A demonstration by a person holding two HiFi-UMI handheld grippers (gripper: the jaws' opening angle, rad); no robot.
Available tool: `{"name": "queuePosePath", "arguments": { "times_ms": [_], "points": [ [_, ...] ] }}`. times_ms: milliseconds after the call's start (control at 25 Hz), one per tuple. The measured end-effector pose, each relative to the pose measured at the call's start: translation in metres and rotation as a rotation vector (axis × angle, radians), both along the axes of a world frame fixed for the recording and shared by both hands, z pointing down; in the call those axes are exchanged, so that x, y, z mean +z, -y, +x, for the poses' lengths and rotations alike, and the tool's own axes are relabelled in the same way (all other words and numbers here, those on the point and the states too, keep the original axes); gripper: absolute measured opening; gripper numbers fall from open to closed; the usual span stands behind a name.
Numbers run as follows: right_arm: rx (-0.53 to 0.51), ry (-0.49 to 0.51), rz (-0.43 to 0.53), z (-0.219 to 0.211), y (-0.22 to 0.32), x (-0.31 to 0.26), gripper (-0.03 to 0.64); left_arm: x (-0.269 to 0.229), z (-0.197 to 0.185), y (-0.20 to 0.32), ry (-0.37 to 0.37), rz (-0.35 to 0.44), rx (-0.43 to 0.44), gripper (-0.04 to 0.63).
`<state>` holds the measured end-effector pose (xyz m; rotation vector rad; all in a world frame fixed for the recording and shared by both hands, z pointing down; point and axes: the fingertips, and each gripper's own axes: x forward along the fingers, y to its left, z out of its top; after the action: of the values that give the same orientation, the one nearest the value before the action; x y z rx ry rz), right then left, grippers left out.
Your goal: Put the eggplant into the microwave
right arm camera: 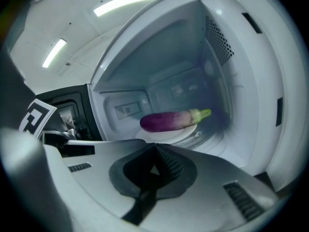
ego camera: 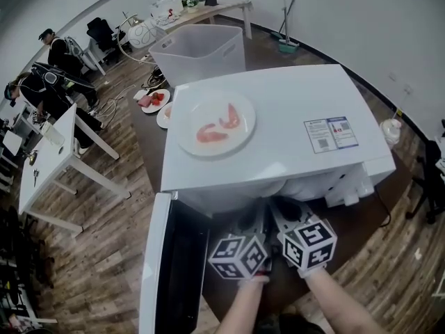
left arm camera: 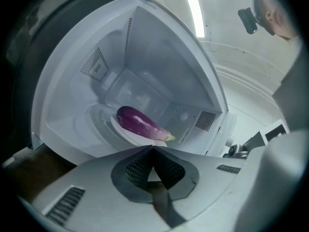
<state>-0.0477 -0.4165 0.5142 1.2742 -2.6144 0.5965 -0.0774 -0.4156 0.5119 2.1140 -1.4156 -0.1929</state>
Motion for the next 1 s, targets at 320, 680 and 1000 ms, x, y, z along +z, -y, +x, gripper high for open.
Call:
{"name": "queuePosePath", "arguments": {
  "times_ms": [320, 680, 1000],
  "points": [
    [-0.009, 0.014, -0.003, 0.000, 0.001, -0.001, 0.003, -0.006, 0.001, 0.009, -0.010, 0.019, 0.009, 0.000],
    [-0.043, 0.065, 0.040, -0.004, -0.012, -0.014, 0.004, -0.014, -0.002, -0.007, 0.058, 0.051, -0.014, 0.000],
    [-0.060, 0.095, 0.061, -0.003, -0.035, -0.035, 0.002, -0.038, 0.001, -0.035, 0.184, 0.140, -0.027, 0.000]
  ]
}}
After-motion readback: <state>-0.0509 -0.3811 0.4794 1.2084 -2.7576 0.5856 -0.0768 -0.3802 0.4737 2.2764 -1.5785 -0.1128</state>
